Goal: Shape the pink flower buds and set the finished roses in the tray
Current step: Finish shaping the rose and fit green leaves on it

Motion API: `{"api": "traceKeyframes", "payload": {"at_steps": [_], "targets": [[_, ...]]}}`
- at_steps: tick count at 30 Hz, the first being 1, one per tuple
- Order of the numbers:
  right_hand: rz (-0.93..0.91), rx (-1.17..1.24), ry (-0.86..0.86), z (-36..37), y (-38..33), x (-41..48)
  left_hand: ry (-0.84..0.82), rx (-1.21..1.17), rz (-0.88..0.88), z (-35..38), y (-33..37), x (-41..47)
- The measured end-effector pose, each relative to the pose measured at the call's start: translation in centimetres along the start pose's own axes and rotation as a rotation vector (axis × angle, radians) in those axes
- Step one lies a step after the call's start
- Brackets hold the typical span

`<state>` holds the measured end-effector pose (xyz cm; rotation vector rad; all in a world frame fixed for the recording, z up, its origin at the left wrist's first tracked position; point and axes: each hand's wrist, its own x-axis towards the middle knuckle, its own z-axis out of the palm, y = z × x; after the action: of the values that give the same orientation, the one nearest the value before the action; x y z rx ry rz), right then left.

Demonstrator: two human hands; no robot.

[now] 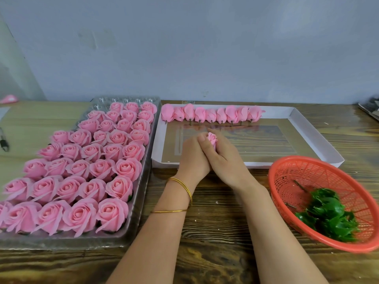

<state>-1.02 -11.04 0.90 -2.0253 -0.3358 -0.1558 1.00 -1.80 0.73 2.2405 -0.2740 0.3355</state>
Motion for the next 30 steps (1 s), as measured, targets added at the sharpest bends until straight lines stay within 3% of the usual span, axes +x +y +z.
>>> {"api": "traceKeyframes", "payload": {"at_steps": [4, 7, 11, 16, 25, 30], "targets": [[-0.067, 0.003, 0.008, -0.4, 0.1, -0.2, -0.044, -0.049, -0.012, -0.5, 0.1, -0.1], [-0.024, 0.230, -0.007, -0.9, -0.1, -0.4, -0.089, -0.087, -0.014, -1.2, 0.4, -0.2], [0.132, 0.517, 0.145, -1.8, -0.5, 0.2, -0.231, -0.410, -0.069, -1.9, 0.7, -0.8], [0.144, 0.695, 0.240, -1.8, -0.9, 0.3, -0.341, -0.409, -0.052, -2.0, 1.1, -1.0], [0.091, 0.684, 0.132, -1.4, -1.0, 0.1, -0.387, -0.547, -0.066, -2.1, 1.1, -1.1], [0.027, 0.617, 0.113, -1.4, -1.0, 0.0, -0.382, -0.548, 0.010, -2.0, 1.1, -1.0]]}}
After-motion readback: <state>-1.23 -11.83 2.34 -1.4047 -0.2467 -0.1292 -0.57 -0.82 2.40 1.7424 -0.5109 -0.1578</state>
